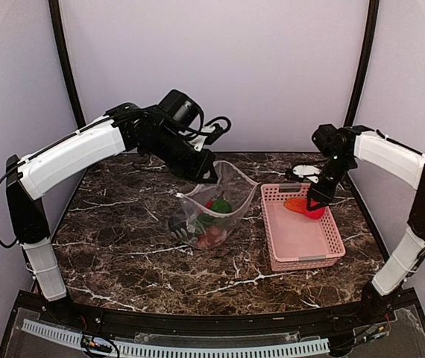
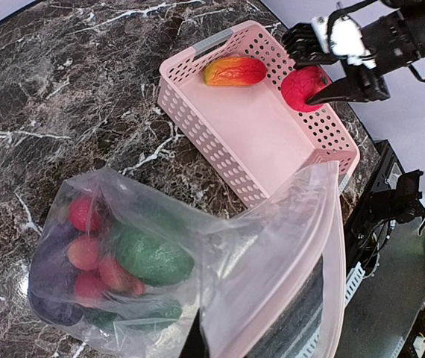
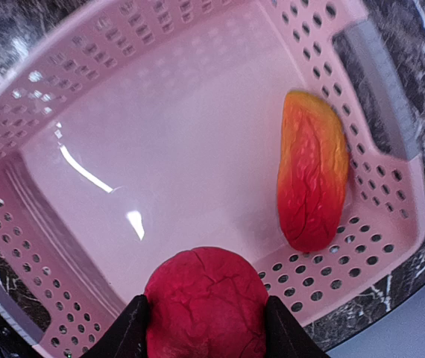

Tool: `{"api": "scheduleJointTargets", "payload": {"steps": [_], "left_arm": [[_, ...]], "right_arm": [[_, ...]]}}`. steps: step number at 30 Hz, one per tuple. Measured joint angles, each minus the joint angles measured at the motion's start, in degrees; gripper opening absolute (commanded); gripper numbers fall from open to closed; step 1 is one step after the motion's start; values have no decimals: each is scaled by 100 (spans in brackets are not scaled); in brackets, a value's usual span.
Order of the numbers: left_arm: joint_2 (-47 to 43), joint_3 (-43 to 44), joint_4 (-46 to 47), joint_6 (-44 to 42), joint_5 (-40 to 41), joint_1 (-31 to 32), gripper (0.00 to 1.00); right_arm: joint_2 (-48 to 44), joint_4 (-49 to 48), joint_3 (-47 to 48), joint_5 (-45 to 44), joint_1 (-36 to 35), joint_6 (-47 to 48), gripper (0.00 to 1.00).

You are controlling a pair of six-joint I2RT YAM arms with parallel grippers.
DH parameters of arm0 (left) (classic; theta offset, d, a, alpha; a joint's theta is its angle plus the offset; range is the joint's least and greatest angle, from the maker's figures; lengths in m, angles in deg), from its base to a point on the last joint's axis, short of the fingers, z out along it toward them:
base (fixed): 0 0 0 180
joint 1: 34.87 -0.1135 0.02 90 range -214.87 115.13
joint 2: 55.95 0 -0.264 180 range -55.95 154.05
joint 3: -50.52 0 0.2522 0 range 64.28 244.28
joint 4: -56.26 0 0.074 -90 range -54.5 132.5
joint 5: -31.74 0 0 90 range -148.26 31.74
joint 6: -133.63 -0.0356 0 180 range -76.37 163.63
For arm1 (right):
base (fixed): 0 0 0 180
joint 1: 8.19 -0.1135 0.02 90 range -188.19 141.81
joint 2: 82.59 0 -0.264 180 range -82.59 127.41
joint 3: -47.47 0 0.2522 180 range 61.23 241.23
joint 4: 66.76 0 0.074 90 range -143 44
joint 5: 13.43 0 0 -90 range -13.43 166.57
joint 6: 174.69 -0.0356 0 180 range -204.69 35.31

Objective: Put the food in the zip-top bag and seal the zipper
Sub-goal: Pick up the fake vegetable from the bin, then place the fake vegetable in the zipper food storage bag.

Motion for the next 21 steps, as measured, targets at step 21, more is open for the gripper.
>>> {"api": "scheduleJointTargets", "payload": {"steps": [21], "left_arm": [[-15,-52,26,188,-61,0,1]], "right_arm": [[-85,1349,3473,4207,-966,238,34]]}}
